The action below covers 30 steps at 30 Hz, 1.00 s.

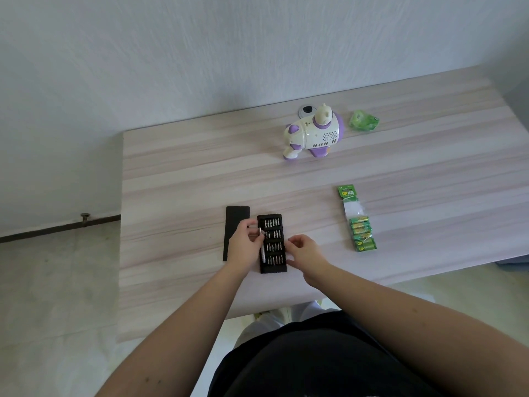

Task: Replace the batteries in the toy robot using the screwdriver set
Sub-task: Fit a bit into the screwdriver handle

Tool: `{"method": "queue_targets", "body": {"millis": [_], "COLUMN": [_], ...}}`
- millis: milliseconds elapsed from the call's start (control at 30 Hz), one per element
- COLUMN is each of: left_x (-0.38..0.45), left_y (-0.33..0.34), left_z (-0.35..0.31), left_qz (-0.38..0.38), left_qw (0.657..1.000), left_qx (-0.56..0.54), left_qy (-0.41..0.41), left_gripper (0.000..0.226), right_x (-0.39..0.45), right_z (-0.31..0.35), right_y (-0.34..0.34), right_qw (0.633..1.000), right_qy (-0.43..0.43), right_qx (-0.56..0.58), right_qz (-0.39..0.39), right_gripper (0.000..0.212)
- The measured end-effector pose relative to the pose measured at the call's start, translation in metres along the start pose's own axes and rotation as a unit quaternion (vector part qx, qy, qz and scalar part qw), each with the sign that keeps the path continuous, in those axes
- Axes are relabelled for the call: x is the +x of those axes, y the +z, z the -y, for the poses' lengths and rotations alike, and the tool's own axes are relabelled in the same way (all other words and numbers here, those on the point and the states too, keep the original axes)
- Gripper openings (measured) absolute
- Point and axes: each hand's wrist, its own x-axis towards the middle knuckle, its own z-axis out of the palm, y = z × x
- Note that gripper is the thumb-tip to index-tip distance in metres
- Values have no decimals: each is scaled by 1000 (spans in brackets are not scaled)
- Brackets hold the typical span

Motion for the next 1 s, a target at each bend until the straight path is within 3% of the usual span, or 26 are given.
{"method": "queue_targets", "body": {"millis": [333, 533, 700, 1000], "left_x": [-6, -30, -47, -63], "left_y": [-27, -39, -50, -77], "left_z": [-30, -65, -108, -147], "left_qz": [-7, 68, 58, 44], "left_qw": [994, 982, 972, 958], "left_qx": [-108, -159, -159, -150], "left_qy": [24, 76, 162, 240], "left_gripper": [19, 23, 18, 16], "right_x": [-6, -44, -87, -132], "right_z": [25, 80, 128, 163], "right_y": [-14, -16, -15, -11], "right_qw": [998, 986, 965, 941], "right_qy": [-40, -160, -255, -333], "right_qx": [41, 31, 42, 25], "right_qz": [-8, 38, 51, 47], "right_gripper": [4, 12, 5, 11]}}
